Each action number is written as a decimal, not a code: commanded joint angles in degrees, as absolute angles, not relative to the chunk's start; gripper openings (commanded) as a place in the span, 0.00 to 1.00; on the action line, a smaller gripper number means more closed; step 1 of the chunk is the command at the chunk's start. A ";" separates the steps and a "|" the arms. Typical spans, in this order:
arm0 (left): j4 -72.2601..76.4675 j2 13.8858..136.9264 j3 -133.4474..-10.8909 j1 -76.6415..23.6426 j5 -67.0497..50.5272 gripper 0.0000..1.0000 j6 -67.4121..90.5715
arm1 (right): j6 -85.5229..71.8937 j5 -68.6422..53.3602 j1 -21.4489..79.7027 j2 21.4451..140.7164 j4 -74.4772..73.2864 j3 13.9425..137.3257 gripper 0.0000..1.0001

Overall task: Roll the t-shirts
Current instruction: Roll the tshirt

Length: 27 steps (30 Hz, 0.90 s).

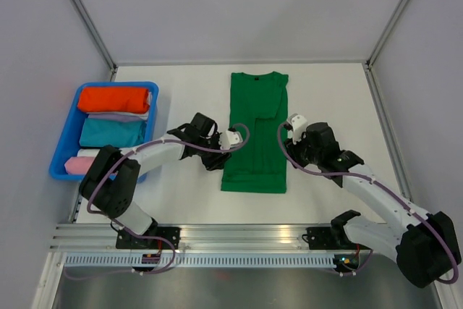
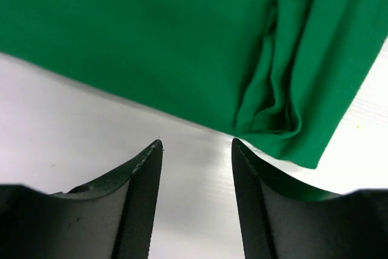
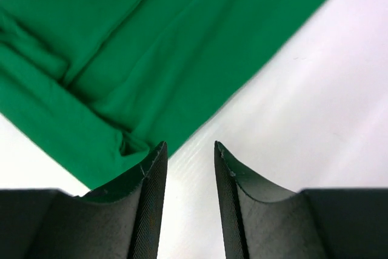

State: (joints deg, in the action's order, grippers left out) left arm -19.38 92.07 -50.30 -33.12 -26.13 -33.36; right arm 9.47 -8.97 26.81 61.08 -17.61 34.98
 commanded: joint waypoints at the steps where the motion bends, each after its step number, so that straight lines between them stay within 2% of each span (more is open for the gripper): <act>1: -15.47 86.14 -52.29 -32.87 -20.13 0.53 -32.34 | -3.85 -1.69 25.58 58.01 -18.43 39.98 0.41; 5: -19.24 78.77 -51.51 -34.27 -26.27 0.48 -36.55 | -16.73 -3.68 25.22 58.80 -25.92 45.70 0.32; 6: -19.86 76.14 -50.72 -36.63 -27.06 0.46 -39.35 | -18.53 -5.95 25.31 58.97 -26.62 45.44 0.24; 9: -21.00 73.31 -45.63 -44.43 -25.23 0.42 -44.62 | -25.10 -13.52 25.31 58.19 -26.72 41.67 0.07; 11: -20.92 72.51 -41.93 -48.32 -22.51 0.42 -46.14 | -27.94 -15.55 25.49 56.79 -24.18 36.51 0.01; 13: -20.57 72.60 -39.57 -51.84 -22.41 0.49 -48.77 | -31.89 -15.82 25.84 53.54 -21.03 31.85 0.00; 17: -18.90 72.51 -36.48 -52.82 -22.33 0.59 -53.59 | -34.27 -15.29 26.72 51.86 -17.06 27.60 0.00; 27: -15.92 75.41 -35.42 -53.26 -22.41 0.61 -55.55 | -32.34 -16.78 27.68 59.76 -13.29 26.81 0.00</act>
